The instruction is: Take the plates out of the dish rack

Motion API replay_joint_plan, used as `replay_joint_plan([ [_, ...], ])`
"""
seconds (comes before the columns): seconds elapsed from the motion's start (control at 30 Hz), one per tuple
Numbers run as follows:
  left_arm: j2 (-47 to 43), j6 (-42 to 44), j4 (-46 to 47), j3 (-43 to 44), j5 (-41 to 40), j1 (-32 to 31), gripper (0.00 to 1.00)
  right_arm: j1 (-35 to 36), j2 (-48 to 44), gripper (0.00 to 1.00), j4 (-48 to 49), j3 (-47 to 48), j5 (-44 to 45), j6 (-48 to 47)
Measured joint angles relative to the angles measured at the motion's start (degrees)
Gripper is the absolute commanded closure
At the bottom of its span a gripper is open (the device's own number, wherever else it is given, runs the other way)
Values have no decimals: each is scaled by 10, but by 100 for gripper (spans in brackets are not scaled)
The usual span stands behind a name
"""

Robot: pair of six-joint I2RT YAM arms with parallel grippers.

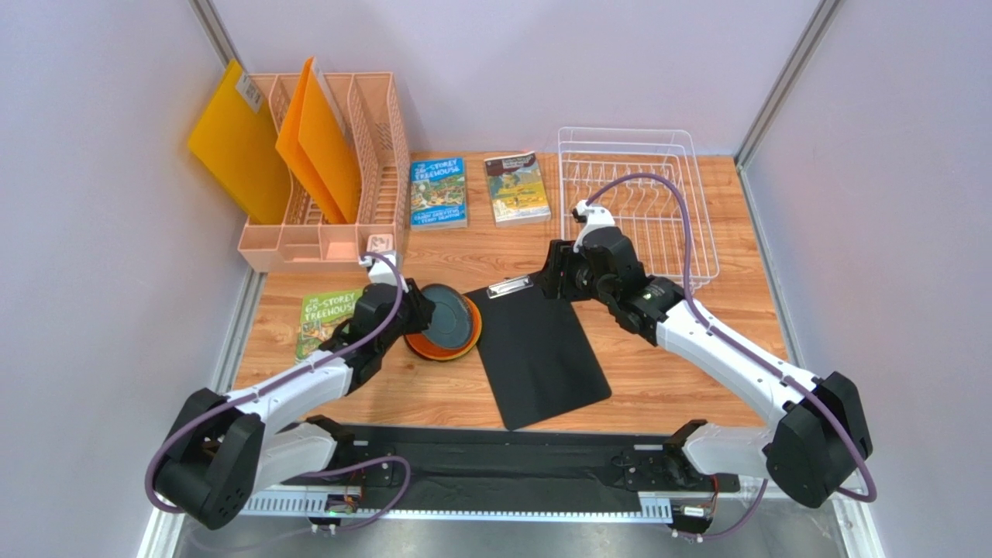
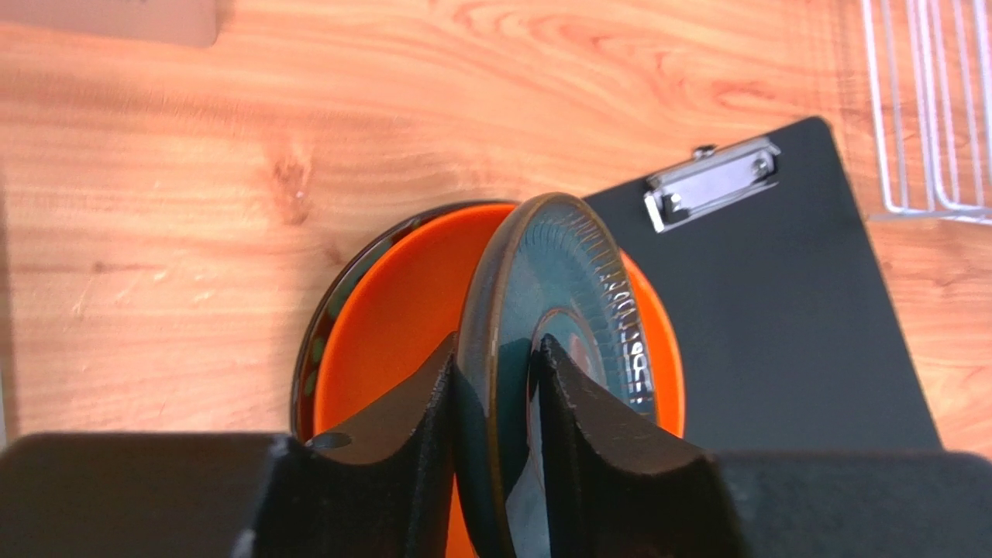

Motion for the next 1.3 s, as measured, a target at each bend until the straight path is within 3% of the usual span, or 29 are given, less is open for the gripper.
replay_joint_plan([
  [0.67,8,13,-47,-8,-31,-1,45,-5,0,41,-2,0,0,-2],
  [0.87,8,23,-66,-5,-41,-2,34,-5,0,41,-5,0,11,-12],
  [1.07,7,32,-100,18,-63,-3,33,-10,0,41,-15,0,32,-23],
  [1.1,5,34,-108,23,-69,-3,26,-11,0,41,-17,-1,37,-26],
  [1.3,-7,64,-193,90,-92,-3,25,-13,-23,40,-28,-13,80,-46],
])
